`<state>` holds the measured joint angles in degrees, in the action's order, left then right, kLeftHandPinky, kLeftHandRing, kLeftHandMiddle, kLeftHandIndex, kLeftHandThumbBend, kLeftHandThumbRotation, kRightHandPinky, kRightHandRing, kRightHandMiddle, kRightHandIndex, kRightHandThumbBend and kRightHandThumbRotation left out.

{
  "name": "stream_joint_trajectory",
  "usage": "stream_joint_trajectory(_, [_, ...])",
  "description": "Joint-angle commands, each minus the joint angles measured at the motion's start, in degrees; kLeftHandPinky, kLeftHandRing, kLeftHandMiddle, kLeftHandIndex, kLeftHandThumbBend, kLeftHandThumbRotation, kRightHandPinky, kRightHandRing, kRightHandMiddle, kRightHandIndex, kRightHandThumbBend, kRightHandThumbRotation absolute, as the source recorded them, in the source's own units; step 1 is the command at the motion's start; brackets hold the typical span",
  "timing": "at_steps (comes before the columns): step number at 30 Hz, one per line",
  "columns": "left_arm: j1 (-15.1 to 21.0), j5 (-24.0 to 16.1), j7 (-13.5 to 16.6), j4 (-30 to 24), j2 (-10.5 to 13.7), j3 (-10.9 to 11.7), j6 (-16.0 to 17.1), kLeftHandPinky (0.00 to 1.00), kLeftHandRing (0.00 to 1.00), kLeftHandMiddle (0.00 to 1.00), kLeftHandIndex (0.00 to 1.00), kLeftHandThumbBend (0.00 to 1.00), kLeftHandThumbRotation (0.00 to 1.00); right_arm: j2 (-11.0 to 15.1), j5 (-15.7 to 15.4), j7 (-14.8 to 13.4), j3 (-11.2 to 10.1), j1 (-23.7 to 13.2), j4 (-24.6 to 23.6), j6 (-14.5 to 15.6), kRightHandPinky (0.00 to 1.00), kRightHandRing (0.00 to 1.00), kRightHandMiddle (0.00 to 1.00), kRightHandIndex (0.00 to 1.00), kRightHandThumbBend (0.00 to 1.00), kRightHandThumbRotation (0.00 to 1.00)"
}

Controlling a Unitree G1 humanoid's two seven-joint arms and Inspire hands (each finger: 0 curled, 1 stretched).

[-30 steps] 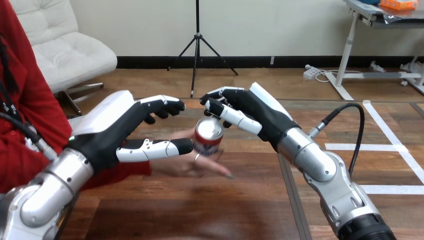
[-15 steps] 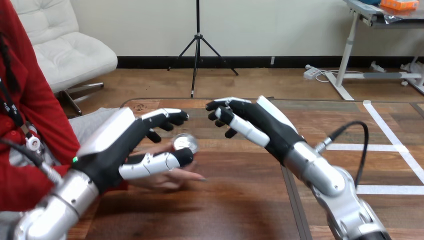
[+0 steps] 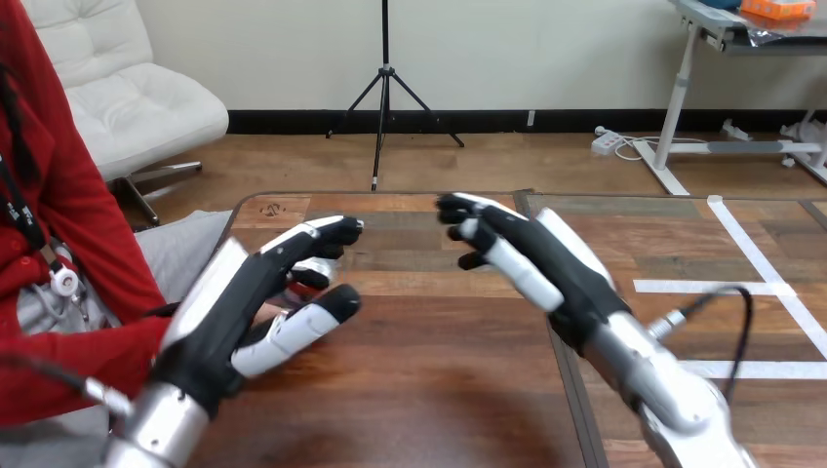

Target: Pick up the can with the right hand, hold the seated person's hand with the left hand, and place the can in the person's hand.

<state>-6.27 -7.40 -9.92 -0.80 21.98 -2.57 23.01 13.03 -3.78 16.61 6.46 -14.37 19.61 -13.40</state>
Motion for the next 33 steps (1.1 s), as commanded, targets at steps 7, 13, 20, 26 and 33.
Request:
stream_joint_trajectory(7, [-4.88,5.09,1.83,0.98,-6.31,0.66,8.63,0.79,0.87,0.87,0.85,0.99,1.00,-2.83,10.60,1.27,-3.10,10.26,-14.94,-1.24,0.88,0.93,0.93,0.94,0.95,1.00])
stream_joint_trajectory(13, [-8.08,7.80,0.48,0.35,-8.27,-0.23,11.85,0.89,0.91,0.89,0.87,0.96,1.00,-3.63,13.44,1.47,-3.22,15.83,-18.45,-4.04,0.90,0.94,0.94,0.95,0.95,1.00])
stream_joint_trajectory(20, [-11.64,9.61,-0.21,-1.49,-10.07,-1.32,13.90,0.95,0.92,0.90,0.86,0.89,1.00,-4.84,15.92,2.17,-3.32,21.50,-21.14,-6.67,0.92,0.93,0.94,0.94,0.95,1.00])
stream_joint_trajectory(26, [-14.36,10.85,-1.09,-2.67,-11.31,-2.29,15.13,0.95,0.92,0.89,0.85,0.84,1.00,-5.55,16.52,2.15,-3.21,25.87,-23.32,-8.10,0.93,0.91,0.93,0.93,0.94,1.00])
stream_joint_trajectory(33, [-16.49,10.38,-1.86,-2.35,-12.12,-2.88,17.14,0.95,0.91,0.89,0.85,0.79,1.00,-6.26,16.82,2.14,-2.97,30.23,-25.15,-9.59,0.90,0.90,0.91,0.92,0.92,1.00])
